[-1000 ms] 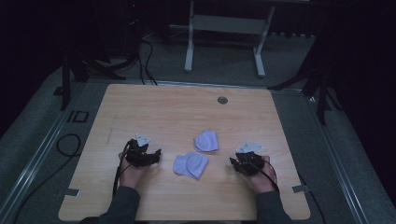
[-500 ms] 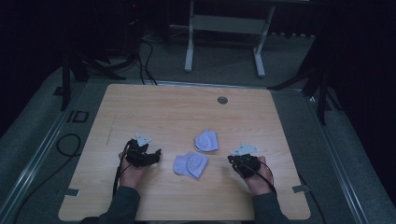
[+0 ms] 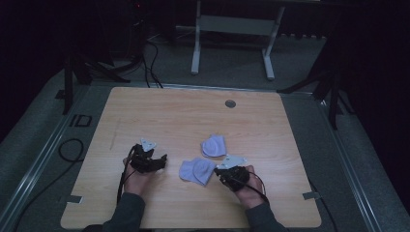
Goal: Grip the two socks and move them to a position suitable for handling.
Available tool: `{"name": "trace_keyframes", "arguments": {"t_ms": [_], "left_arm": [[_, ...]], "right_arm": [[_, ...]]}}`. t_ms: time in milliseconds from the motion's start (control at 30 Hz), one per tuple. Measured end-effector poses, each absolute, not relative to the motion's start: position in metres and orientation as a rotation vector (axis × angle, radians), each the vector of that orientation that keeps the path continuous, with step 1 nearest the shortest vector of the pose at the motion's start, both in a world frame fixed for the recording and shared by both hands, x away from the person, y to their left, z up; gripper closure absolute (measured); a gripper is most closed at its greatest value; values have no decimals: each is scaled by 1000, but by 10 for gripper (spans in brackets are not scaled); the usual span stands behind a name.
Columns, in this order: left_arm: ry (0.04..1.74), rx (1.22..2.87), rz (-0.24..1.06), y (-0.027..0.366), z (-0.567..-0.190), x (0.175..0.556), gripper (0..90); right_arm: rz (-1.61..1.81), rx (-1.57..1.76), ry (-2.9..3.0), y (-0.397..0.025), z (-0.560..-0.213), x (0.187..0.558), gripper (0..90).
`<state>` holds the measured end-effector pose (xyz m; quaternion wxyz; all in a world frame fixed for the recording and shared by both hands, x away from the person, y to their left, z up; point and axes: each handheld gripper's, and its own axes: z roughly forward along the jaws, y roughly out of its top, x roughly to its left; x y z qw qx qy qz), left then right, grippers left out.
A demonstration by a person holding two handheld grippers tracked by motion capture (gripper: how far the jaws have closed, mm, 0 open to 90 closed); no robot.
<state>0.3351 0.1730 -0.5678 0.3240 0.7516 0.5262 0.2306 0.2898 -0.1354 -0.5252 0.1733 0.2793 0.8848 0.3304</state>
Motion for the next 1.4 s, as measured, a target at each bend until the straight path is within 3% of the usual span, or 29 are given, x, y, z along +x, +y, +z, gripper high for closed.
{"name": "trace_keyframes", "arguments": {"t_ms": [433,1033,1400], "left_arm": [[1379,1970,603,173,-568,335,285],[1378,1979,599,172,-567,334,286],[1379,1978,602,172,-567,334,286]], "right_arm": [[864,714,2623,-99,-550,281,900],[852,806,2653,-135,-547,288,895],[863,846,2601,-130,-538,283,871]]}}
